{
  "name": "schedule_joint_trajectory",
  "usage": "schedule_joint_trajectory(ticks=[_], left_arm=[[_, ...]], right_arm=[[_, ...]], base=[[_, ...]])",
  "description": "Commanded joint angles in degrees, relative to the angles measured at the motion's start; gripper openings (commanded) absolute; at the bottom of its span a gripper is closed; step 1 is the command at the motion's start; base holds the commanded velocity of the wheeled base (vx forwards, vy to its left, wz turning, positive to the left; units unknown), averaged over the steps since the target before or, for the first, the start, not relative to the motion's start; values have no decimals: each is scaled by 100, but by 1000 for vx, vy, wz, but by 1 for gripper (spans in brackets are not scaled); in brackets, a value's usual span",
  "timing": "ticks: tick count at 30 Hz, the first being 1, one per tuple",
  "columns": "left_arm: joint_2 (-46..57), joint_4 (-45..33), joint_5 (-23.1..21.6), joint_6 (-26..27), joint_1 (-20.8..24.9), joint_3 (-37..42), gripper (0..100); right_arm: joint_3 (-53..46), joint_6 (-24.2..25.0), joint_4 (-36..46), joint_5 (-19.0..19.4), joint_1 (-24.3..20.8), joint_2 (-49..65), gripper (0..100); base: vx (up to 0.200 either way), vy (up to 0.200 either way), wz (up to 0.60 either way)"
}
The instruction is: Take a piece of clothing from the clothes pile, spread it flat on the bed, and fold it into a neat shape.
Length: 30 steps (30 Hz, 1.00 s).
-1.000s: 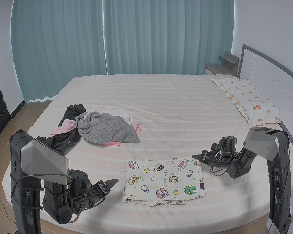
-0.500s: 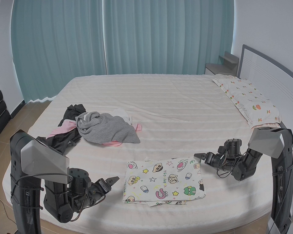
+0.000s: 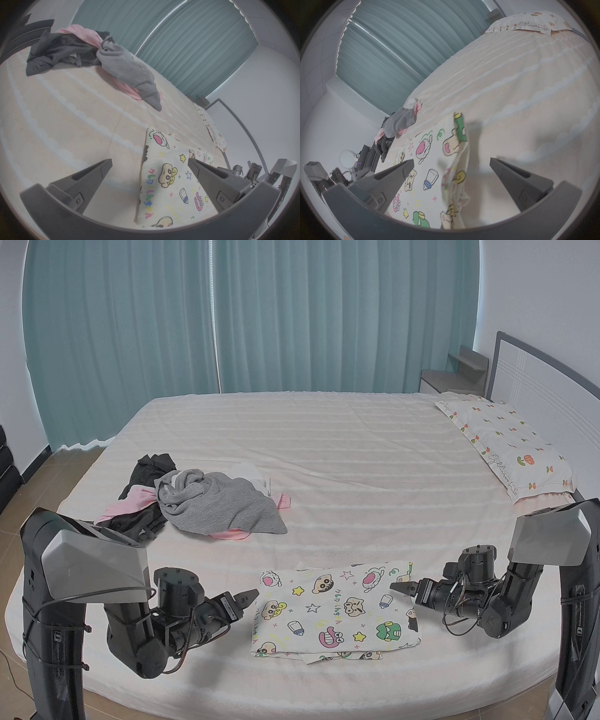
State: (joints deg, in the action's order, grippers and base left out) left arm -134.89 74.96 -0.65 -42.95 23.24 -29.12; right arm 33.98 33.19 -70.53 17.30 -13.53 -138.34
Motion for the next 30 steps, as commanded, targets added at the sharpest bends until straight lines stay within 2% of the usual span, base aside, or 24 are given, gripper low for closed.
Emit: schedule_joint_trajectory(ticks=[1,3,12,17,20,21,22,23,30], left_arm=[[-459,-895,3,225,155,-1148,100],[-723,-913,38,559,260,-1394,100],[-793,-1396,38,665,586,-1886,100],[-846,-1537,38,762,665,-2001,100],[-846,-1572,38,823,761,-2036,100],[-846,-1572,38,823,761,-2036,100],[-846,-1572,38,823,761,-2036,100],[-846,-1572,38,823,814,-2018,0],[-811,-1528,65,788,823,-1966,0]], right_arm=[[-75,-85,-118,-42,-387,-211,100],[-58,-270,-110,-60,-484,-290,100],[250,-314,101,-69,-879,-334,100],[364,-331,321,-69,-870,-308,100],[461,-516,558,-60,-870,-290,100],[461,-516,558,-60,-870,-290,0],[461,-516,558,-60,-870,-290,0],[487,-683,743,-60,-862,-273,0],[566,-718,796,-51,-835,-281,0]], base=[[0,0,0],[0,0,0],[0,0,0],[0,0,0],[0,0,0],[0,0,0],[0,0,0],[0,0,0],[0,0,0]])
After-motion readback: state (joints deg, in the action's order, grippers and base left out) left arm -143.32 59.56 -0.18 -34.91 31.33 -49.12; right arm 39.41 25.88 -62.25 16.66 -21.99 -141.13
